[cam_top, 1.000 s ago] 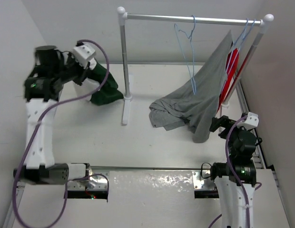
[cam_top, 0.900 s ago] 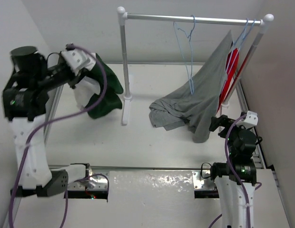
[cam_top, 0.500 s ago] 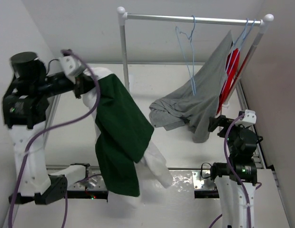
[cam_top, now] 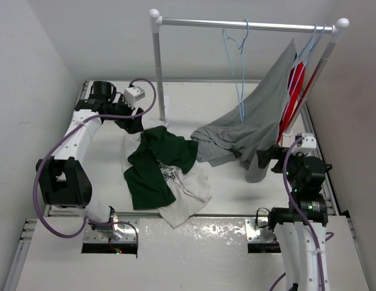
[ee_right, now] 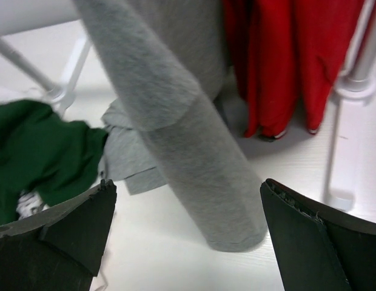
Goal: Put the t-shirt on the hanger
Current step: Place the T-shirt at the center of the board.
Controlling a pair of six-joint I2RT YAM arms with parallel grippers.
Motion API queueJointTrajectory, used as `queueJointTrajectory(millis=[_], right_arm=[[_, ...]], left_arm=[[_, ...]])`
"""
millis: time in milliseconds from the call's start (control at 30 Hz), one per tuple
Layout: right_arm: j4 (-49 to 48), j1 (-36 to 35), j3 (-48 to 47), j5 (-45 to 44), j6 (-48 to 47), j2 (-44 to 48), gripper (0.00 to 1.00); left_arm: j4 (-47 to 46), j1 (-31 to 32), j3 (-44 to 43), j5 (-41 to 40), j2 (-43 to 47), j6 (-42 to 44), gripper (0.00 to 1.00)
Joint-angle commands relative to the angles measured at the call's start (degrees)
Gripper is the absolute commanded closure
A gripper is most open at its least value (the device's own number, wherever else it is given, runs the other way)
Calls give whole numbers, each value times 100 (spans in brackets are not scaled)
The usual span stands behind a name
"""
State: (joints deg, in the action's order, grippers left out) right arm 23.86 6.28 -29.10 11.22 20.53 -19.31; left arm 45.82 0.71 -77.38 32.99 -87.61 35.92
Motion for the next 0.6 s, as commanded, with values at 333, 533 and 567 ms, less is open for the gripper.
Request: queueJointTrajectory(millis=[333,533,567], right_arm=[[-803,22,-263,1837,4,102,1],[-1163,22,-727,2384,-128,270,1],[-1234,22,-807,2445,-111,235,1]], left_arm=[[-846,1080,1770,-1759,588,205,27],[-1715,1054,2157,-2875,263,-304,27],[-1813,1054,2210,-2973,201,-349,27]])
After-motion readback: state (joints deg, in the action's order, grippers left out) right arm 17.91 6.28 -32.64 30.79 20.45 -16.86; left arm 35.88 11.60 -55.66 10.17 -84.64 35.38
